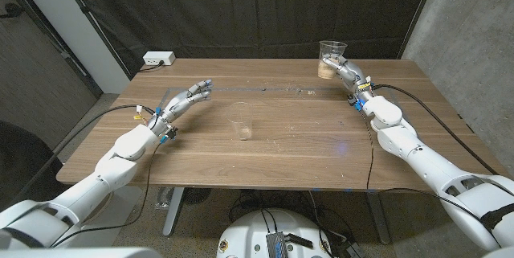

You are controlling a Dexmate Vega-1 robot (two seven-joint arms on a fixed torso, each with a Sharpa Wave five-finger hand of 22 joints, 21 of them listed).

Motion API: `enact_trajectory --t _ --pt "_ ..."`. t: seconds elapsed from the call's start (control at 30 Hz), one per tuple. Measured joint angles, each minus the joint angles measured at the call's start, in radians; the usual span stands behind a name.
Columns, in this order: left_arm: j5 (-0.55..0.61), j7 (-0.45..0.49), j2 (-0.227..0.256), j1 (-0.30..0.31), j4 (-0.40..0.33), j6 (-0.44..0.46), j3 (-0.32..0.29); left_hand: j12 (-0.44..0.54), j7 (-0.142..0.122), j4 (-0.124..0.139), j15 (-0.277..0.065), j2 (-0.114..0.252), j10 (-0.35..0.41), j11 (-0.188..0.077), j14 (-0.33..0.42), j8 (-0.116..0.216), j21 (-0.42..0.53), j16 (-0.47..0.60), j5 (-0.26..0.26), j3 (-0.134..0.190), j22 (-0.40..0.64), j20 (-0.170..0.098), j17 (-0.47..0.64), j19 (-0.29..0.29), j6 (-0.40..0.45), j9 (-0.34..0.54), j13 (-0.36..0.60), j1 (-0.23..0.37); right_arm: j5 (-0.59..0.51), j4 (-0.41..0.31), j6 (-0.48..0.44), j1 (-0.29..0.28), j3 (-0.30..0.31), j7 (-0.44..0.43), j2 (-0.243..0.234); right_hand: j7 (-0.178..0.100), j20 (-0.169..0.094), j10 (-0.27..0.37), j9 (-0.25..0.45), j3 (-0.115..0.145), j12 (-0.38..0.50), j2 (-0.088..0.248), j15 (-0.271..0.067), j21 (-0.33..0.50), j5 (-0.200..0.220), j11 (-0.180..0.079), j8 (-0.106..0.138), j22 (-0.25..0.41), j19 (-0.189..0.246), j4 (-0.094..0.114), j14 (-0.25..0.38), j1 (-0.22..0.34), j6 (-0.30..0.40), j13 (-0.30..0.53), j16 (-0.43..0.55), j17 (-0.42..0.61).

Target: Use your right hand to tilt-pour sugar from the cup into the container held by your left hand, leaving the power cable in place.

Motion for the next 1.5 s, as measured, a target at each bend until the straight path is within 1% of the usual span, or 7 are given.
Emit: enact_trajectory --t 0.3,0.57,0.83,1.07,1.13,1.27,1.5 --pt "0.018 -0.086 -0.061 -0.133 0.281 -0.107 0.048 -0.008 -0.002 0.004 -0.004 0.003 -0.007 -0.003 -0.004 0.0 0.0 0.0 0.008 -0.004 0.0 -0.004 0.0 -0.004 -0.012 0.0 0.0 -0.015 -0.036 -0.056 -0.014 -0.022 -0.002 -0.069 -0.013 0.0 0.0 0.002 0.0 0.0 0.0 0.0 0.0 0.0 0.0 -0.001 0.0 0.0 0.0 0.0 0.01 0.0 0.0 0.0 0.0 0.0" --pt "0.024 -0.115 -0.08 -0.186 0.414 -0.098 0.082 -0.008 -0.003 0.003 0.002 -0.003 -0.009 -0.001 -0.009 0.0 0.0 0.0 0.008 -0.011 0.0 -0.004 0.0 -0.004 -0.014 0.0 0.0 -0.023 -0.057 -0.14 -0.049 -0.051 0.018 -0.13 -0.04 -0.005 -0.004 0.003 0.0 0.0 0.0 -0.006 0.0 0.002 0.0 0.0 0.007 0.0 -0.004 0.0 0.01 -0.001 0.005 0.0 -0.008 0.005" --pt "0.044 -0.078 -0.089 -0.216 0.464 -0.067 0.131 -0.008 -0.003 0.0 -0.004 -0.019 -0.016 0.002 -0.015 -0.007 -0.001 0.0 0.016 -0.019 0.0 -0.012 0.0 -0.006 -0.028 0.0 0.0 -0.028 -0.083 -0.17 -0.071 -0.054 0.029 -0.179 -0.053 -0.005 -0.004 0.011 -0.005 0.0 0.0 -0.006 0.0 0.006 0.0 -0.003 0.011 0.0 -0.004 0.0 0.01 -0.001 0.016 0.003 -0.008 0.005" --pt "0.071 -0.05 -0.088 -0.239 0.48 -0.072 0.177 -0.008 0.004 -0.007 -0.004 -0.077 -0.024 0.002 -0.025 -0.01 -0.007 0.0 0.023 -0.048 -0.003 -0.01 0.0 -0.008 -0.038 0.005 0.0 -0.04 -0.089 -0.141 -0.068 -0.026 0.031 -0.179 -0.052 -0.005 -0.004 0.012 -0.005 0.0 0.0 -0.003 0.0 0.006 0.0 -0.002 0.011 0.0 -0.004 0.0 0.01 0.002 0.016 0.007 -0.016 0.008" --pt "0.071 -0.05 -0.087 -0.243 0.481 -0.072 0.186 -0.008 0.009 -0.009 0.0 -0.078 -0.029 -0.003 -0.029 -0.01 -0.007 -0.004 0.023 -0.05 -0.005 -0.008 0.0 -0.01 -0.044 0.005 0.0 -0.04 -0.089 -0.141 -0.065 -0.026 0.031 -0.175 -0.052 -0.005 -0.004 0.012 -0.005 0.0 -0.001 -0.005 0.0 0.006 0.0 -0.002 0.011 0.0 -0.004 0.0 0.01 0.003 0.016 0.009 -0.016 0.009" --pt "0.091 -0.038 -0.083 -0.251 0.483 -0.114 0.204 -0.015 0.004 -0.007 -0.002 -0.091 -0.034 0.002 -0.033 -0.01 -0.015 -0.004 0.029 -0.057 -0.005 0.009 0.0 -0.027 -0.049 0.005 0.001 -0.043 -0.086 -0.109 -0.057 -0.005 0.031 -0.16 -0.047 -0.005 -0.004 0.012 -0.005 0.0 -0.001 -0.006 -0.004 0.005 0.0 -0.002 0.014 0.0 -0.004 0.0 0.015 0.004 0.016 0.009 -0.016 0.009" --pt "0.111 -0.03 -0.079 -0.256 0.483 -0.196 0.221 -0.015 0.004 -0.008 0.0 -0.103 -0.034 0.002 -0.036 -0.01 -0.012 -0.004 0.032 -0.063 -0.001 -0.007 0.0 -0.025 -0.049 0.005 0.005 -0.042 -0.073 -0.055 -0.036 0.021 0.029 -0.134 -0.036 -0.007 -0.004 0.017 -0.009 -0.004 -0.001 -0.004 0.0 0.005 0.0 -0.003 0.014 0.0 -0.004 0.004 0.018 0.005 0.025 0.009 -0.016 0.009"
